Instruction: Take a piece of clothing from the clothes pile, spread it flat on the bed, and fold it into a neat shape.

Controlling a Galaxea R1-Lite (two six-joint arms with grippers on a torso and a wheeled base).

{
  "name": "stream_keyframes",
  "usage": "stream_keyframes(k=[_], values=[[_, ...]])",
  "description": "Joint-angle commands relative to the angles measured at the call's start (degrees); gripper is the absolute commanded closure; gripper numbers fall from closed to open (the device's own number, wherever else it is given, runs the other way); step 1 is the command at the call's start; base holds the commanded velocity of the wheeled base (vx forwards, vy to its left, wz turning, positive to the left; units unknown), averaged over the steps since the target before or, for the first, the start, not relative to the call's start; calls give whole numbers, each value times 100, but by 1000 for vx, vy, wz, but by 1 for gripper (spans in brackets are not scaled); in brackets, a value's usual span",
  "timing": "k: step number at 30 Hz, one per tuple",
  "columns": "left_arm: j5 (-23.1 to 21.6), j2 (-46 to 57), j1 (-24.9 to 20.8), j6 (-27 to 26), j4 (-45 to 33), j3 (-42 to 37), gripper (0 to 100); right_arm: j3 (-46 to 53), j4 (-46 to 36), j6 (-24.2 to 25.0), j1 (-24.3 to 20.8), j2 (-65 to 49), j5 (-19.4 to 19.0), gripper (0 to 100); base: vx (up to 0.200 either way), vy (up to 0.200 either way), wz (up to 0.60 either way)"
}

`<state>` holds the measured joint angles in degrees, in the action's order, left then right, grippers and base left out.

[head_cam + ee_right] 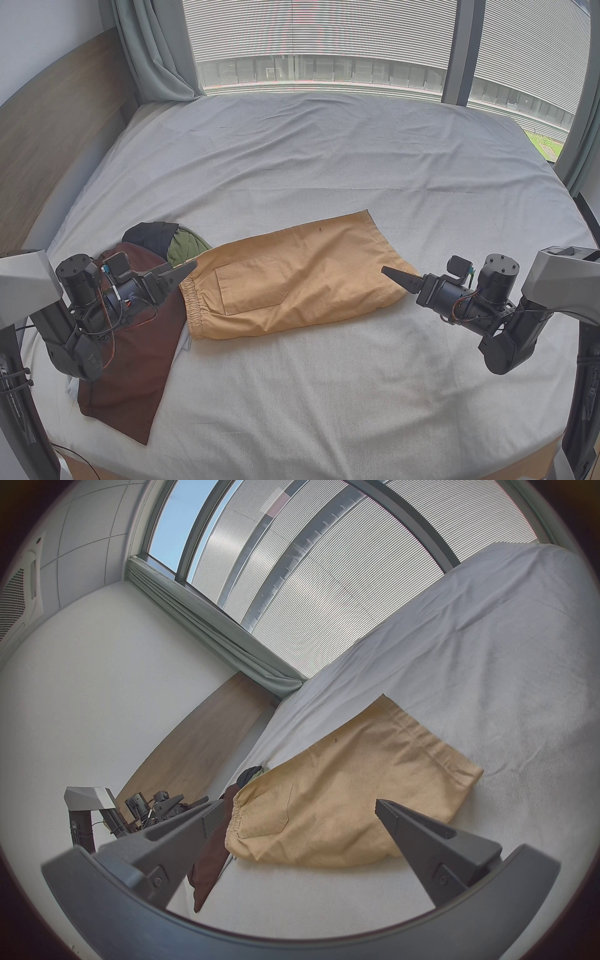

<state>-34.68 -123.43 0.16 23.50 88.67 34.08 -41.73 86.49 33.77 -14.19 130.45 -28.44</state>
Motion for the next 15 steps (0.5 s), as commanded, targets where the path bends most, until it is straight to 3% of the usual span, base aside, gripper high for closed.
stream_keyframes(k=[1,15], values=[[-3,-23,-51,-65,1,-86,0,24,-1,-2,-75,209,-4,0,0,0,0],[-21,3,-51,40,1,-86,0,-2,-10,-2,-233,595,14,0,0,0,0]])
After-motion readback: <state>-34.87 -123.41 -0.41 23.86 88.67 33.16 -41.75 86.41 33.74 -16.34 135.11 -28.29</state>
